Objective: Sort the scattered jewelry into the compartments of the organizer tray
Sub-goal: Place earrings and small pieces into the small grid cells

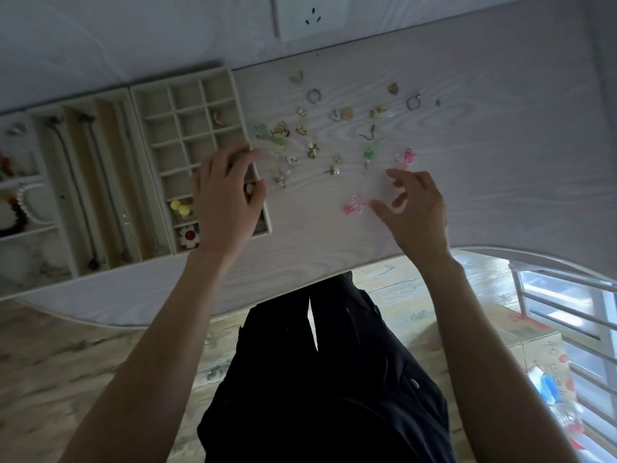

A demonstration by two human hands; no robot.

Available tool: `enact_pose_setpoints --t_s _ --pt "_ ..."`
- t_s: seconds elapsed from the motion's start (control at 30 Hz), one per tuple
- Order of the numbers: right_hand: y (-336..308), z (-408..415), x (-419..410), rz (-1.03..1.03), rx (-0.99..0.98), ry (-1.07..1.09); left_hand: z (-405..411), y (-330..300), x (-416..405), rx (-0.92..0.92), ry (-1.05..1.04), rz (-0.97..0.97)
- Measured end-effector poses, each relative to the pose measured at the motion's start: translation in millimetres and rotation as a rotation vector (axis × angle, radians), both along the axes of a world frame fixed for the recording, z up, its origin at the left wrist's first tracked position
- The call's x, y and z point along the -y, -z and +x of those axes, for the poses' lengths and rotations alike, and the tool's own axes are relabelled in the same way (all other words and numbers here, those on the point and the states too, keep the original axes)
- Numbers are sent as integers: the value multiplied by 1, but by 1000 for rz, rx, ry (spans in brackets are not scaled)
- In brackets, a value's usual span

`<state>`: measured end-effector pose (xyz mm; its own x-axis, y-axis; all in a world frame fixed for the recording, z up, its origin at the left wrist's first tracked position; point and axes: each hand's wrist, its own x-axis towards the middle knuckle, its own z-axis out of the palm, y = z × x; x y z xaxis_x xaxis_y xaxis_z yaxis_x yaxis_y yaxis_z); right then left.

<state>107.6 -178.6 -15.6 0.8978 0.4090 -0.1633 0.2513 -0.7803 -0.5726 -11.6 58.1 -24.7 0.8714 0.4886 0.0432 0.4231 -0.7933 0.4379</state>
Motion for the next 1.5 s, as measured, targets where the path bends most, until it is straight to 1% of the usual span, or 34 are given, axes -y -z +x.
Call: enact_pose_setpoints --t_s 0.07,0.13,0.33,0.47,0.63,0.7,0.8,0.93,1.0,1.1,1.2,1.3,1.37,1.5 --pt "1 -3 -5 5 -60 -21 0 0 1 -4 -10 -13" --pt "4 -7 -17 35 -75 -29 1 0 2 -12 -22 -20" --pt "5 0 -59 76 -9 -115 3 -3 5 -14 -52 -49" --pt "-6 10 -85 115 164 -173 3 -2 6 18 -56 -31" --pt "3 17 -126 -54 357 -285 2 -1 7 23 -59 -33" --pt "6 19 -133 -152 307 -318 1 -1 8 18 -70 -37" --pt "10 19 -132 -173 262 -328 0 0 8 20 -84 -27" --pt "14 21 -116 -39 239 -254 -1 3 7 24 -74 -40" --pt "13 26 -106 -12 181 -230 -1 4 6 42 -66 -49" --pt "9 27 -104 35 105 -261 -2 4 6 62 -64 -64" --pt "7 23 -110 30 146 -287 -3 5 5 64 -63 -71" --pt "5 13 -120 6 275 -330 -2 5 5 62 -63 -70" --pt "5 3 -129 9 311 -360 -2 5 5 66 -68 -68" --pt "9 -7 -140 -86 185 -405 -2 6 5 69 -71 -70"
